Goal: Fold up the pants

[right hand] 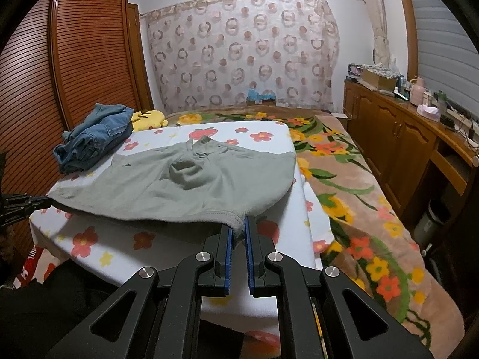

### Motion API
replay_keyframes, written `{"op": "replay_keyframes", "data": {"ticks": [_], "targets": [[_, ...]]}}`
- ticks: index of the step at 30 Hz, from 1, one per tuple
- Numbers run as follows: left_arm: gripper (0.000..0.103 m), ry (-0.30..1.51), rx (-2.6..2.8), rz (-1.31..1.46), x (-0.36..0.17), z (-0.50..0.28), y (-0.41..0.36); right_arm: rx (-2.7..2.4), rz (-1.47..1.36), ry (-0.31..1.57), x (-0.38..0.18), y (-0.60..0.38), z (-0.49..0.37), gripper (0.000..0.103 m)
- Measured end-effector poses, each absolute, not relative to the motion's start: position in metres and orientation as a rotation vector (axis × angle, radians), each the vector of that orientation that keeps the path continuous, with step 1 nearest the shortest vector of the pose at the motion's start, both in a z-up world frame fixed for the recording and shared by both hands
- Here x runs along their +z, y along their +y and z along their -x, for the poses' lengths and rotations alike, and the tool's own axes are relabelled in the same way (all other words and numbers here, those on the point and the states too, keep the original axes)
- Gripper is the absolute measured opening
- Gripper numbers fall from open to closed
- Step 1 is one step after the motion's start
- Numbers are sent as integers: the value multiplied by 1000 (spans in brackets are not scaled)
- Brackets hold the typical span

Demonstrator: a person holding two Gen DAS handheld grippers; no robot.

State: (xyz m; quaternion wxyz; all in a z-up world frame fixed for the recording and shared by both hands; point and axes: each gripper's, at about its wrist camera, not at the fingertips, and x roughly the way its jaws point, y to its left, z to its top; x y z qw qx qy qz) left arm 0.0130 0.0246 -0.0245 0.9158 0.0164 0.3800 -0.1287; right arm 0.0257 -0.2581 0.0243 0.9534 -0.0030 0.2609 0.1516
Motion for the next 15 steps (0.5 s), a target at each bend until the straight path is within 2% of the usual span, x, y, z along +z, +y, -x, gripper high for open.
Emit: {"op": "replay_keyframes", "data": {"ticks": [2, 3, 5, 7, 9, 11, 13, 15], "targets": [[11, 779, -255, -31, -22, -12, 26, 314, 8, 535, 24, -256, -29, 8], [17, 777, -247, -31, -22, -13, 27, 317, 12, 536, 23, -254, -30, 8], [35, 769, -234, -24, -20, -17, 29, 320, 17, 536, 23, -256, -31, 8], [46, 763, -224, -25, -20, -22, 30, 321, 11, 535, 22, -257, -32, 8], [53, 764, -213, -30, -21, -29, 29, 321, 5, 537, 21, -259, -32, 8], [72, 766, -212, -32, -22, -37, 28, 319, 0, 543, 19, -262, -33, 8], [78, 767, -220, -31, -25, -42, 26, 321, -6, 550, 17, -264, -35, 8], [80, 779, -212, -32, -29, -51, 24, 323, -11, 557, 16, -264, -36, 8]]}}
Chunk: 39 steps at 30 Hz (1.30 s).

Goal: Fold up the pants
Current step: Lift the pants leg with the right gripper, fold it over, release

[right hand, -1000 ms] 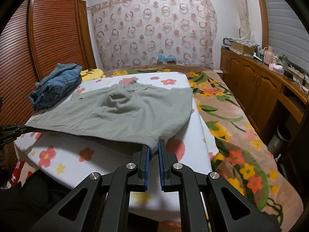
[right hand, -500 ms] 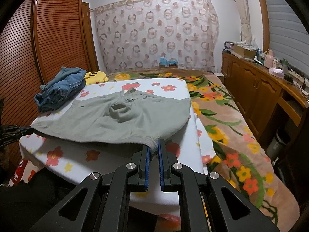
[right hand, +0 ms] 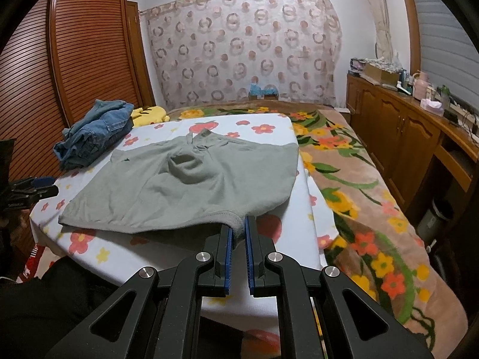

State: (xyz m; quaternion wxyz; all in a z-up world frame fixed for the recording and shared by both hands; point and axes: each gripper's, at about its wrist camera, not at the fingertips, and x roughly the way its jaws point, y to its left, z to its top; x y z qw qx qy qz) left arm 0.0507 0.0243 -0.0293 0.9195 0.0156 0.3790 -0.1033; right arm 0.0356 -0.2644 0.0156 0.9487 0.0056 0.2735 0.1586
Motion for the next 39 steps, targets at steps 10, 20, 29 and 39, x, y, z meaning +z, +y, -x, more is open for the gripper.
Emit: {"op": "replay_keyframes", "data": {"ticks": [10, 20, 29, 39], "targets": [[80, 771, -214, -35, -37, -64, 13, 344, -16, 531, 17, -258, -42, 8], [80, 728, -207, -40, -28, -71, 15, 473, -3, 500, 21, -214, -66, 8], [80, 712, -170, -30, -27, -70, 27, 624, 46, 483, 26, -162, -82, 8], [80, 690, -119, 1, -25, -60, 51, 784, 44, 508, 27, -140, -100, 8]]}}
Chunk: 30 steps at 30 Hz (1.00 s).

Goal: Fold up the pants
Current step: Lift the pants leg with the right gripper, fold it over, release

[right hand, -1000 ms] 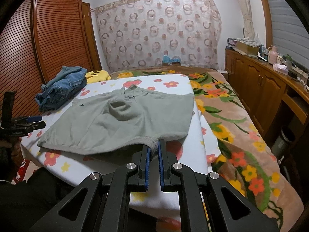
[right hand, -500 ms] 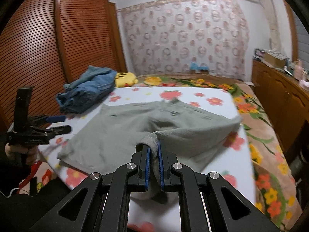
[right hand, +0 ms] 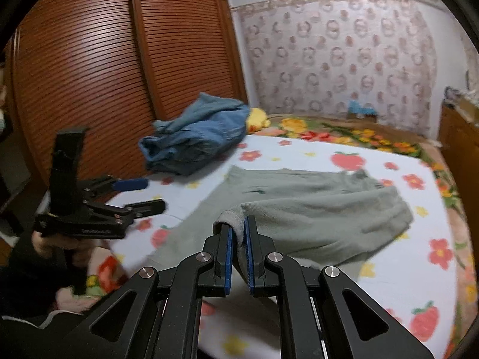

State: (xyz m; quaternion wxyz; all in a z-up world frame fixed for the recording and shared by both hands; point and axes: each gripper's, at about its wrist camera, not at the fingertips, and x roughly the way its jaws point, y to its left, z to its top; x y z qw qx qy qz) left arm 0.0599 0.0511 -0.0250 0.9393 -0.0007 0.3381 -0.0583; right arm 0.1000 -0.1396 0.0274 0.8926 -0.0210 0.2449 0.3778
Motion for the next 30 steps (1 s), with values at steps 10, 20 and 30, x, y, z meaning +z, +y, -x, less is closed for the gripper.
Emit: {"op": "replay_keyframes", "data": {"ticks": [10, 20, 30], "targets": [[80, 694, -102, 17, -30, -58, 59, 841, 80, 568, 10, -141, -113, 8], [80, 691, -128, 5, -31, -59, 46, 787, 124, 636, -11, -168, -111, 34], [80, 697, -201, -23, -28, -63, 15, 674, 91, 610, -9, -210, -96, 34]]}}
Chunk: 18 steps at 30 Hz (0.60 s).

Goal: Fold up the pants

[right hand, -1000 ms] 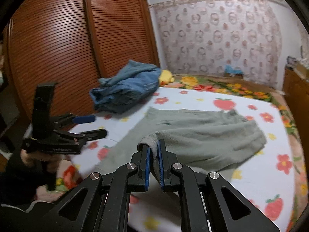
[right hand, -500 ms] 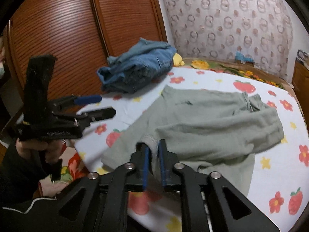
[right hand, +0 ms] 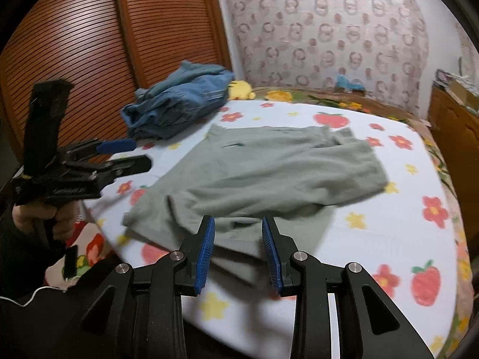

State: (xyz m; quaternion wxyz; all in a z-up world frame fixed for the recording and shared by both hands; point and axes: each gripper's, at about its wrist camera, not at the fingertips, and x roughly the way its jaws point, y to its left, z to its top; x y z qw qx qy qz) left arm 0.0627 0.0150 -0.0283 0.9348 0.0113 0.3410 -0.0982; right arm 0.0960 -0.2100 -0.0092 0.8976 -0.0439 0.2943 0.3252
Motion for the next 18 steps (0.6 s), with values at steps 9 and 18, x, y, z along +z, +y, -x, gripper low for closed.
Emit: {"op": "replay_keyframes", "data": {"ticks": [9, 18], "targets": [[72, 746, -305, -34, -37, -69, -15, 502, 88, 585, 1, -231, -103, 34], [50, 834, -383, -26, -55, -71, -34, 445, 129, 602, -4, -220, -117, 34]]}}
